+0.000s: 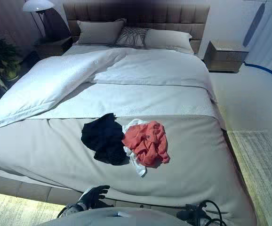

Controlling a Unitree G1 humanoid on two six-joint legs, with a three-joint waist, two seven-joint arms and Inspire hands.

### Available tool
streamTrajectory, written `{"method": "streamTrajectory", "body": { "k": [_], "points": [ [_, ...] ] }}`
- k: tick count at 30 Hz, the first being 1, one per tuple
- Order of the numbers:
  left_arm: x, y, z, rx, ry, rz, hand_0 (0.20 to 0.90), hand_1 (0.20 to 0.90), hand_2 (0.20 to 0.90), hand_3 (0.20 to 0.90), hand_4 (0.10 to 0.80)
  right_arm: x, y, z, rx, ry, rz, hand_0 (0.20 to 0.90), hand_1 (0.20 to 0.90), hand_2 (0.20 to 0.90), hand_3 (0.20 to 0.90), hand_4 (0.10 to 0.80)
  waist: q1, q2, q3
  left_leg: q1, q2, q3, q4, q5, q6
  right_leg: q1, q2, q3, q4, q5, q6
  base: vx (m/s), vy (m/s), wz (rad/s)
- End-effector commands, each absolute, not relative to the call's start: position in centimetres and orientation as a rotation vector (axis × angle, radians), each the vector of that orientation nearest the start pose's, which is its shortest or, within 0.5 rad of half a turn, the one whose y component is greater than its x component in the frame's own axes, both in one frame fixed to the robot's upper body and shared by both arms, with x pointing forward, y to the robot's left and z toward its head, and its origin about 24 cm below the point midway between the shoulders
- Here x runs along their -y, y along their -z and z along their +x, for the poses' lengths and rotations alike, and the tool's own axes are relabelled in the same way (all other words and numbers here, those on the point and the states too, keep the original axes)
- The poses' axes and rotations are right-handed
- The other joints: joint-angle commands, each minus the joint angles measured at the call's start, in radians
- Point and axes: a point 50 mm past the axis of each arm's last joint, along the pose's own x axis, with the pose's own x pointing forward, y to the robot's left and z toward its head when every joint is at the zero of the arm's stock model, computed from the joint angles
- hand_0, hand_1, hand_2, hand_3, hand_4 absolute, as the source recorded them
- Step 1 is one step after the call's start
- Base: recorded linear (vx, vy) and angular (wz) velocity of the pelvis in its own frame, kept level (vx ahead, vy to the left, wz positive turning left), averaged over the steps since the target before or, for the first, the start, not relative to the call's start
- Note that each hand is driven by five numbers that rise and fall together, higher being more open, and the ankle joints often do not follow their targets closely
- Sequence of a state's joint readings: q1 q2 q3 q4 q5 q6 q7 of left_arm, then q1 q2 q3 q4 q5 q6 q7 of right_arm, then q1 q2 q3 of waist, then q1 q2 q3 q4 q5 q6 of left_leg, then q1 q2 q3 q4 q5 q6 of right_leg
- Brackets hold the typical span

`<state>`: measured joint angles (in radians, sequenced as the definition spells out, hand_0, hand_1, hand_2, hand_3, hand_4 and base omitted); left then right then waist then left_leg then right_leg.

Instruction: Pick up the clothes from the bed and place them into the basket

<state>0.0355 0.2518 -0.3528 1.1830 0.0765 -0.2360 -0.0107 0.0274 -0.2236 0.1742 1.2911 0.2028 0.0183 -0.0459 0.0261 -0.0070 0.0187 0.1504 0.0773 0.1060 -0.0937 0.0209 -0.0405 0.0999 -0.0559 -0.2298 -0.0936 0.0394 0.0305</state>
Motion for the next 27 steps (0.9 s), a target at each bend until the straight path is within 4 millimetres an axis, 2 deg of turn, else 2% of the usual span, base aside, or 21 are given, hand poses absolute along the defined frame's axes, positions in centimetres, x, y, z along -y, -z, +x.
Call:
{"method": "streamTrajectory", "body": {
  "k": [1,5,11,13,18,19,22,27],
  "points": [
    [-20.7,15.1,12.3,-0.956,0.265,0.431,0.9,0.9,0.9,0.9,0.8,22.1,16.9,7.3,-1.321,0.104,-0.207,0.9,0.9,0.9,0.9,0.8,0.007,-0.014,0.024,-0.024,-0.023,0.043,0.006,-0.045,-0.001,0.043,-0.059,-0.034,0.048,-0.032,0.088,0.0,0.0,0.0],
    [-21.1,15.1,12.3,-0.97,0.224,0.443,0.9,0.9,0.9,0.9,0.8,22.2,16.9,7.5,-1.318,0.123,-0.21,0.9,0.9,0.9,0.9,0.8,0.01,-0.01,0.025,-0.026,-0.024,0.043,0.006,-0.044,0.002,0.043,-0.059,-0.037,0.048,-0.031,0.088,0.0,0.0,0.0],
    [-21.3,15.3,11.8,-0.985,0.22,0.47,0.9,0.9,0.9,0.9,0.8,23.6,16.2,8.6,-1.198,0.285,-0.317,0.9,0.9,0.9,0.9,0.8,0.015,-0.013,0.024,-0.023,-0.027,0.043,0.006,-0.044,0.003,0.047,-0.059,-0.042,0.048,-0.028,0.09,0.027,-0.009,0.01],
    [-21.3,15.3,11.8,-0.98,0.227,0.487,0.9,0.9,0.9,0.9,0.8,24.1,15.5,10.0,-1.109,0.306,-0.4,0.9,0.9,0.9,0.9,0.8,0.017,-0.015,0.027,-0.024,-0.026,0.042,0.006,-0.043,0.003,0.046,-0.059,-0.041,0.05,-0.027,0.091,0.015,-0.01,0.0],
    [-22.1,15.1,11.7,-0.985,0.221,0.504,0.9,0.9,0.9,0.9,0.8,25.1,13.0,14.8,-0.859,0.284,-0.56,0.9,0.9,0.9,0.9,0.8,0.033,-0.024,0.042,-0.032,-0.03,0.034,0.006,-0.044,0.007,0.038,-0.059,-0.045,0.05,-0.023,0.092,0.008,-0.022,0.01],
    [-22.2,15.1,11.7,-0.988,0.223,0.506,0.9,0.9,0.9,0.9,0.8,25.2,12.9,14.9,-0.85,0.286,-0.569,0.9,0.9,0.9,0.9,0.8,0.034,-0.025,0.043,-0.032,-0.03,0.033,0.006,-0.044,0.007,0.038,-0.059,-0.046,0.05,-0.022,0.092,0.049,-0.052,0.06],
    [-22.8,15.2,10.6,-1.021,0.25,0.528,0.9,0.9,0.9,0.9,0.8,26.1,11.2,17.5,-0.75,0.273,-0.635,0.9,0.9,0.9,0.9,0.8,0.056,-0.035,0.049,-0.036,-0.03,0.027,0.006,-0.046,0.007,0.042,-0.062,-0.057,0.042,-0.017,0.095,0.082,-0.07,0.1],
    [-23.7,15.2,9.7,-1.042,0.241,0.544,0.9,0.9,0.9,0.9,0.8,26.6,9.5,20.1,-0.658,0.23,-0.67,0.9,0.9,0.9,0.9,0.8,0.096,-0.038,0.055,-0.049,-0.032,0.012,0.006,-0.043,0.005,0.042,-0.066,-0.082,0.034,-0.013,0.096,0.104,-0.049,0.14]
  ]
}}
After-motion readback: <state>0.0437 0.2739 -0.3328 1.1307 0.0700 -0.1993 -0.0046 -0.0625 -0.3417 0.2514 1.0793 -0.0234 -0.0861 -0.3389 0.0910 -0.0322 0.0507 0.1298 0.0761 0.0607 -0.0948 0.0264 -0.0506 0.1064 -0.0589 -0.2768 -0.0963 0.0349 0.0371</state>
